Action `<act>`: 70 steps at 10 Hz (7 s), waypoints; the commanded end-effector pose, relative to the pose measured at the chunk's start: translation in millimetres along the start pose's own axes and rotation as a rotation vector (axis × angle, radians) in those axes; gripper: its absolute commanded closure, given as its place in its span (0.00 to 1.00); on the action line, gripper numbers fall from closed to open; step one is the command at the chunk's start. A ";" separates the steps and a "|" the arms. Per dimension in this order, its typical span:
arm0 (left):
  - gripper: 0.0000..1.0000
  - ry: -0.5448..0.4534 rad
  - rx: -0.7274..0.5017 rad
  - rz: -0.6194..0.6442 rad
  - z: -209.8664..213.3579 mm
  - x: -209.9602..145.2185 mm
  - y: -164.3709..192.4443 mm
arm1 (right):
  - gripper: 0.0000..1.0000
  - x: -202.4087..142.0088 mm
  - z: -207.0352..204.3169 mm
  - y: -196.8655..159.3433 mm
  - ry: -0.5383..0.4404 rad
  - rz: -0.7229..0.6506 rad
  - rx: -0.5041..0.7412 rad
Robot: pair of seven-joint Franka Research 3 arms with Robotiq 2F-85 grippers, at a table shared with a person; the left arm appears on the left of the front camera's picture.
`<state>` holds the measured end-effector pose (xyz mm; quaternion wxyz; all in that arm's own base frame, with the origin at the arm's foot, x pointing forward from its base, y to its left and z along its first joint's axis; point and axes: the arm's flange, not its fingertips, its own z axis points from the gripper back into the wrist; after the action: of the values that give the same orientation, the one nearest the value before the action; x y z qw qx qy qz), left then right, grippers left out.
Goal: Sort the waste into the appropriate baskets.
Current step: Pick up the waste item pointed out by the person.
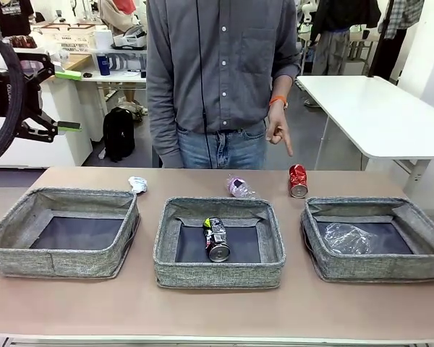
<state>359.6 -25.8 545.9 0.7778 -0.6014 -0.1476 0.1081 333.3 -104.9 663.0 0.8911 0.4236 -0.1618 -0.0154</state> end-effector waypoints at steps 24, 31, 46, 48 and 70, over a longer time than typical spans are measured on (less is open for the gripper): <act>0.00 0.001 -0.017 -0.013 -0.6 -0.6 -1.0 | 0.00 145.2 -397.1 -88.4 0.077 0.007 -0.747; 0.00 0.001 -0.017 -0.013 -0.6 -0.6 -1.0 | 0.00 149.4 -467.2 -138.9 -0.012 -0.059 -0.795; 0.00 0.001 -0.017 -0.013 -0.6 -0.6 -1.0 | 0.96 148.4 -468.9 -155.4 0.116 -0.117 -0.842; 0.00 0.001 -0.017 -0.013 -0.6 -0.6 -1.0 | 0.96 151.6 -457.4 -157.7 0.093 -0.138 -0.860; 0.00 0.001 -0.017 -0.013 -0.6 -0.6 -1.0 | 0.79 92.6 -320.2 286.3 0.485 -0.189 -0.977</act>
<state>359.6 -26.0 545.8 0.7789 -0.6001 -0.1470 0.1075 448.7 276.2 685.7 0.9950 -0.0216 0.0828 -0.0507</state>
